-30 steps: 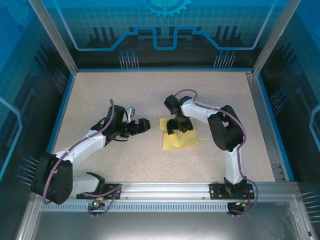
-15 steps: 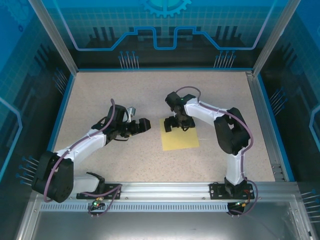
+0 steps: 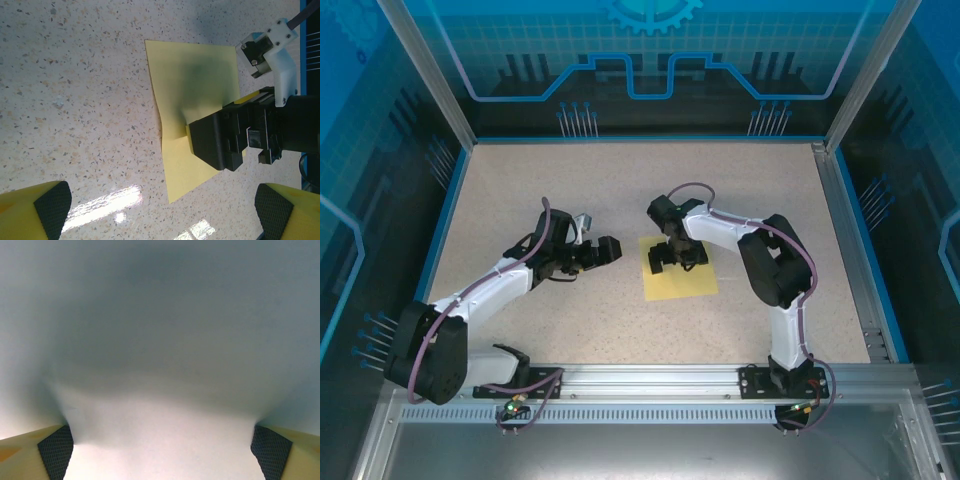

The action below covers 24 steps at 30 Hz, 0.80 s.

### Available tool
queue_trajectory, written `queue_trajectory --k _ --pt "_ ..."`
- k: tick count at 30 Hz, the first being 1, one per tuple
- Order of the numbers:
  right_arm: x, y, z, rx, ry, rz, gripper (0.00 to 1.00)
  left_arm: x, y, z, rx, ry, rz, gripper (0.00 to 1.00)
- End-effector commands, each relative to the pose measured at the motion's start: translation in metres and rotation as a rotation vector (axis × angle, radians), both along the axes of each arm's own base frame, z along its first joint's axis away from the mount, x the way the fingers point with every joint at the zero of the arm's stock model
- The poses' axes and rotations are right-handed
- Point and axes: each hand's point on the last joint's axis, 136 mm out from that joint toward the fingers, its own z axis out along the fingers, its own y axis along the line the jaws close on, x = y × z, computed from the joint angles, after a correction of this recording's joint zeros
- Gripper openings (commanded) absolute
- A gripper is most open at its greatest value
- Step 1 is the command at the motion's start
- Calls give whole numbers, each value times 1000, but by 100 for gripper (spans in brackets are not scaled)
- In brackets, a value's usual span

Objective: Fold a paper plane with a square sheet of paper (pick it up from the middle)

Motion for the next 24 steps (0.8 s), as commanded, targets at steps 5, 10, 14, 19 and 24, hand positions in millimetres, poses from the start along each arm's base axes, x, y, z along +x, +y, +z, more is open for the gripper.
queue_trajectory --k 5,10,14,19,24 --pt "-27 -3 -30 9 117 -15 89 0 -8 8 -10 -13 -45 99" --pt "-17 4 -15 62 77 -28 81 -3 -7 10 -11 -11 -44 99" --pt "-12 5 -5 73 55 -29 75 -4 -6 9 -7 -13 -40 99" --pt "-5 13 17 127 4 -33 56 -3 -6 9 -6 -15 -42 99" --pt "0 13 34 161 -31 -44 38 -3 -6 10 -6 -16 -42 99"
